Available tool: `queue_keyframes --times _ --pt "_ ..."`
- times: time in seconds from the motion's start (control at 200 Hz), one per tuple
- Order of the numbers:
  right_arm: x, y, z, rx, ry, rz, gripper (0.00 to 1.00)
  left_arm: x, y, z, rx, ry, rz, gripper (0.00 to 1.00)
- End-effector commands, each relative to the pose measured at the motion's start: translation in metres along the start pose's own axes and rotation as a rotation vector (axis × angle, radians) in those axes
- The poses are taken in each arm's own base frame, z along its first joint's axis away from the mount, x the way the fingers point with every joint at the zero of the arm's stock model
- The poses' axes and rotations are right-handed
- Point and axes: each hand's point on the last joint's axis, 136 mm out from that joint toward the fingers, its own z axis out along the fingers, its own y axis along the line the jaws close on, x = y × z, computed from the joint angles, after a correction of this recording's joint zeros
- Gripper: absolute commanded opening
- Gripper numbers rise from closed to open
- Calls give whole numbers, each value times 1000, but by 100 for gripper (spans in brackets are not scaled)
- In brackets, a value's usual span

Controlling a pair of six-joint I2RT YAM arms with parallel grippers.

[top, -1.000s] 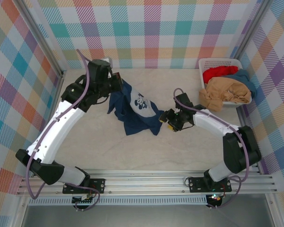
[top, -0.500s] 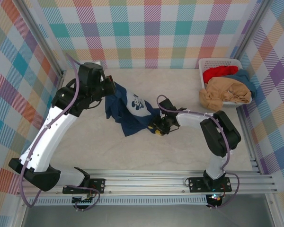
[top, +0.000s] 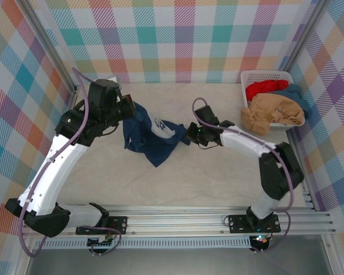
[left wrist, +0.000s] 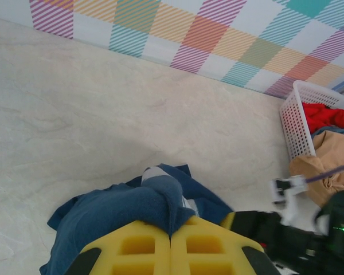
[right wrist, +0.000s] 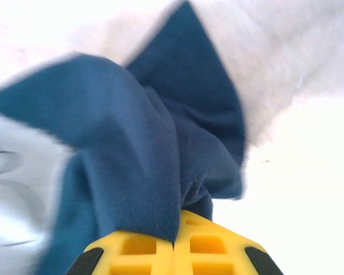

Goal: Fold and stack the t-shirts

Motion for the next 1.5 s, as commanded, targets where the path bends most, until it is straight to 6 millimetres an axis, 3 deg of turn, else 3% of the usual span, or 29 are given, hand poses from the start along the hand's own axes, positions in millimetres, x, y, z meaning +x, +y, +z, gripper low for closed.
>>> queue_keyframes --times 0.0,0.15,0.265,0.42,0.525,0.645,0.805,0.94,1.065,1.18,1.305,1.355,1.385,1.435,1.495 --pt "-28 10 -57 24 -137 -82 0 -32 -5 -22 24 -117 20 0" --pt "-68 24 -132 -6 -312 -91 0 -57 -11 -40 40 -203 38 0" --pt "-101 45 -192 -72 -459 -131 0 -73 -16 -53 60 -262 47 0" --pt "-125 77 -258 -137 -628 -240 0 -89 -20 -73 93 -343 38 0" --pt "-127 88 -296 -171 -708 -280 0 -94 -19 -87 113 -375 27 0" --pt "-116 89 -330 -224 -765 -292 0 -93 -18 -109 164 -416 0 0" --pt "-93 81 -348 -281 -768 -297 0 -85 -7 -127 189 -452 -36 0" --pt "-86 76 -323 -280 -692 -289 0 -70 16 -108 60 -398 -59 0" --pt "-102 77 -281 -236 -635 -252 0 -57 17 -71 -3 -305 -65 0" --pt "-134 72 -208 -187 -527 -186 0 -33 38 -8 -130 -152 -142 0" --pt "-163 45 -94 -117 -281 -42 0 7 103 81 -302 93 -415 0" --pt "-165 36 -48 -103 -142 -9 16 29 131 118 -337 208 -544 0" --pt "-167 35 -30 -83 -91 -15 28 39 142 139 -331 255 -601 0" --pt "-165 31 -6 -54 -35 -46 42 49 158 167 -305 291 -685 17" --pt "-166 28 0 -27 -39 -64 54 55 175 182 -309 298 -739 37"
